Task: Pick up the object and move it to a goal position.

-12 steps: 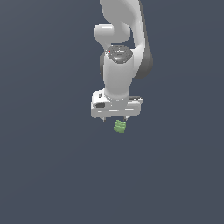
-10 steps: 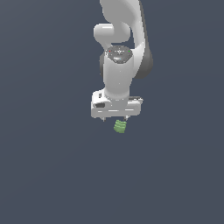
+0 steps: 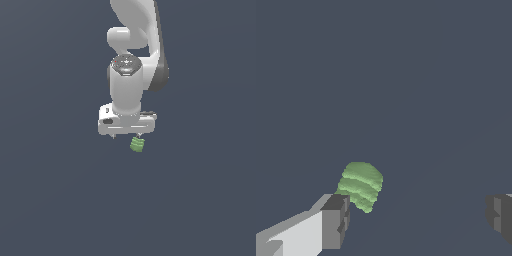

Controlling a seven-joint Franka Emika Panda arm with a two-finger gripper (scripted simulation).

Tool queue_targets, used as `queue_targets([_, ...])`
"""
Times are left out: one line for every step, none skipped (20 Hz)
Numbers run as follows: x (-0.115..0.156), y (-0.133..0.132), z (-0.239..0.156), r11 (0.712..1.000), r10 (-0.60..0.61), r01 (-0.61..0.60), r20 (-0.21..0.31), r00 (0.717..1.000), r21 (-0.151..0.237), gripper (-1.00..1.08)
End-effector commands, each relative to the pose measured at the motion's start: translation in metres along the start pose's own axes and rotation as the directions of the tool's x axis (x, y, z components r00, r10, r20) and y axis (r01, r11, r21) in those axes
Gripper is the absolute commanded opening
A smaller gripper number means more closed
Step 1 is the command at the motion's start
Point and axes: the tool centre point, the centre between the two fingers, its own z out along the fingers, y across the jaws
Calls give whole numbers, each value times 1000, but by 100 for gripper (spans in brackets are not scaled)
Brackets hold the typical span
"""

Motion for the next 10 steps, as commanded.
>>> queue_targets([0, -1, 0, 1000, 0, 0, 0, 1000, 0, 100])
queue_targets([0, -2, 1, 1000, 3, -3, 0, 1000, 0, 100])
queue_targets([-1, -2, 2, 1000, 7, -7, 0, 1000, 1, 100])
queue_targets([-1, -3, 3, 1000, 13, -13, 0, 1000, 1, 100])
queue_targets([-2, -4, 5, 1000, 20, -20, 0, 1000, 1, 100])
queue_targets([-2, -5, 7, 1000, 27, -27, 0, 1000, 2, 100])
queue_targets([-3, -7, 9, 999, 36, -36, 0, 999, 2, 100])
queue_targets([-4, -8, 11, 999, 46, -46, 1, 999, 2, 100])
queue_targets([-5, -10, 14, 998, 57, -57, 1, 998, 3, 100])
queue_targets([-6, -12, 17, 998, 69, -69, 1, 998, 3, 100])
